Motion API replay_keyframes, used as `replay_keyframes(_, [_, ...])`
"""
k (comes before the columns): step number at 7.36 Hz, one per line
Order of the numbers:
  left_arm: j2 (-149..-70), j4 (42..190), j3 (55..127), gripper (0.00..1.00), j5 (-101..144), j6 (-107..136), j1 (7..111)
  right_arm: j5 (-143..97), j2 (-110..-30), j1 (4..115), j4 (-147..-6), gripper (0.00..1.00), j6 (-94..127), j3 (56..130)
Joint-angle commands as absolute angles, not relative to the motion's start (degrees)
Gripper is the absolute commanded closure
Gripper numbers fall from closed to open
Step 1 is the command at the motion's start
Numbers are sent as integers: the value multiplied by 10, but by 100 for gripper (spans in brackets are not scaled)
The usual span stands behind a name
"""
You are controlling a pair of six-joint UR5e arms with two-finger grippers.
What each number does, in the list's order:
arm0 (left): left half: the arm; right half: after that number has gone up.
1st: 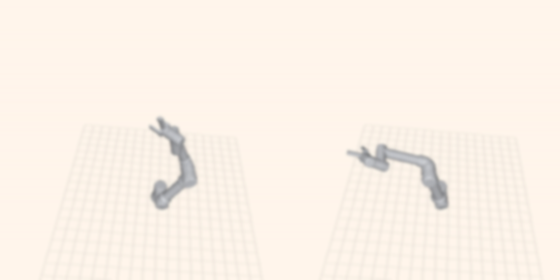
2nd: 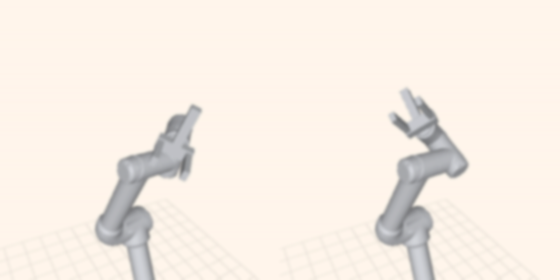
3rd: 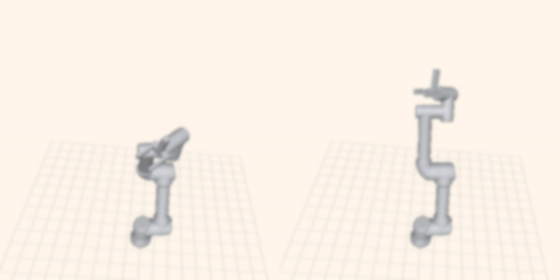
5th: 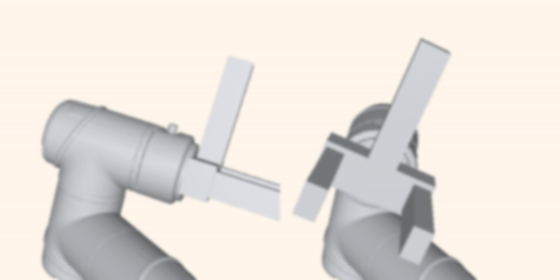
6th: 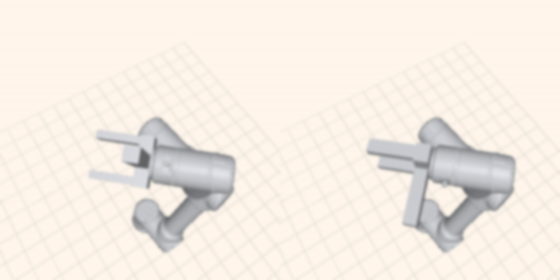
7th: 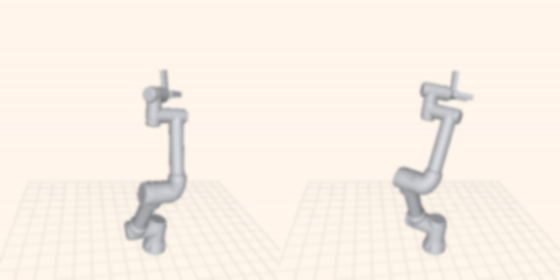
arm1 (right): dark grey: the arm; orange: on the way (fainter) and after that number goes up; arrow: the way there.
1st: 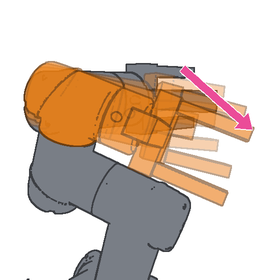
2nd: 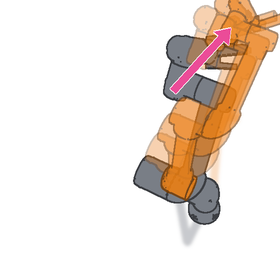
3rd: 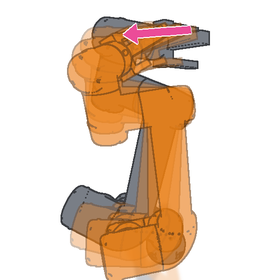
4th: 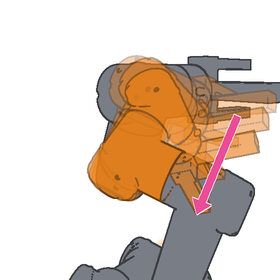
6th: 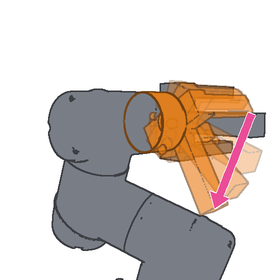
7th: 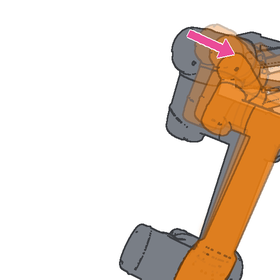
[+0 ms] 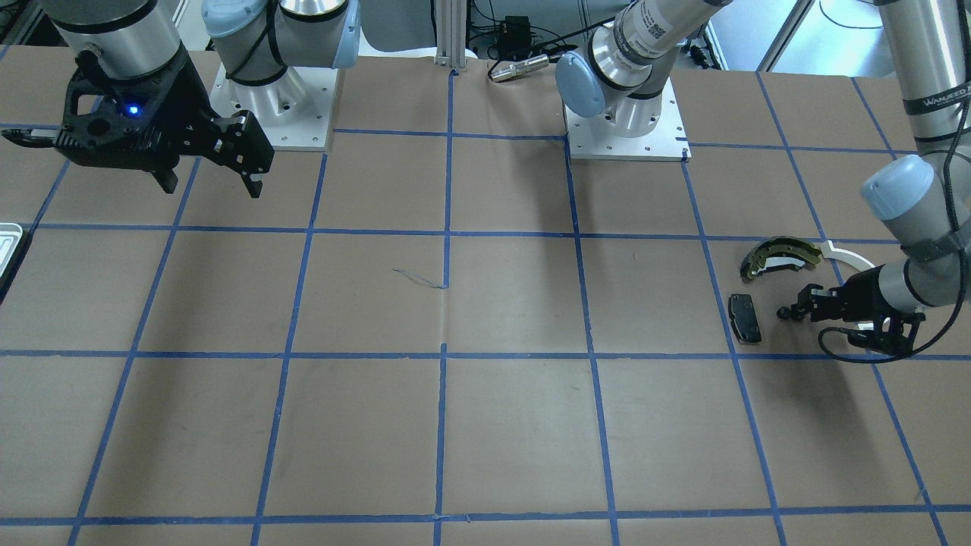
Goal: Place bearing gear from tray to pile
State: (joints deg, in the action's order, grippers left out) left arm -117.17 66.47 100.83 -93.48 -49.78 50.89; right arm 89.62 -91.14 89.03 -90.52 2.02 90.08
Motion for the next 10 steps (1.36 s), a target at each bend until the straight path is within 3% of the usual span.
replay_keyframes(1, [-1154, 679, 1000, 0, -936, -497, 511, 896, -911, 890, -905, 0, 21, 901])
replay_keyframes(3, [-1126, 775, 939, 0, -936, -477, 527, 896, -911, 890, -905, 0, 21, 901])
replay_keyframes(6, [-1072, 927, 807, 0, -931, -377, 646, 896, -911, 890, -905, 0, 21, 901])
replay_keyframes(10, [-1003, 966, 773, 0, -892, -165, 787, 897, -911, 890, -905, 0, 21, 901])
